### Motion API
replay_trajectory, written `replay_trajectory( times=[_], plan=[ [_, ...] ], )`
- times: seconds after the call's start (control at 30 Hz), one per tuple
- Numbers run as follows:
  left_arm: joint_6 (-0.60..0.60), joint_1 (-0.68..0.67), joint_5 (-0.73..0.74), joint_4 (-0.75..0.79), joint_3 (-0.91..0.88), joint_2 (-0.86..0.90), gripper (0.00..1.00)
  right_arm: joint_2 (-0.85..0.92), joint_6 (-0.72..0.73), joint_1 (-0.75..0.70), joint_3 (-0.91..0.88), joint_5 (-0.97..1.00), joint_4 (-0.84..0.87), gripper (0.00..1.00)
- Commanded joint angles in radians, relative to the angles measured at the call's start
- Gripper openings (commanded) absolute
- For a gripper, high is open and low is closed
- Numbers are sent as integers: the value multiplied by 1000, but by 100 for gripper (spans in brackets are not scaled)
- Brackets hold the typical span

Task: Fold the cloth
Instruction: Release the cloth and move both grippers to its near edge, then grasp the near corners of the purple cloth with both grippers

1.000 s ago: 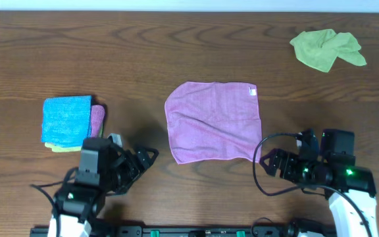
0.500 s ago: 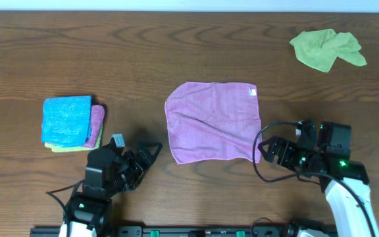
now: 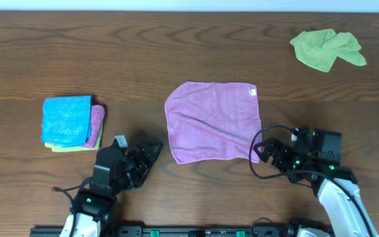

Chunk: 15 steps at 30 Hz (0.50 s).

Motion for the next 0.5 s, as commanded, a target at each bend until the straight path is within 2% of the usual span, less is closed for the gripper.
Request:
replay_trajectory(
  times=[0.0,0.23,0.47],
  plan=[
    [-43,-28,-32,86,-6,81,95,2,37,-8,-14,-26,8,99],
    [-116,-127,-77,340,-6,293,95,2,64,-8,-20,-26,33,99],
    [-154,-208,-100,476,-6,427,95,4,89,-8,-45,-25,62,98]
  ],
)
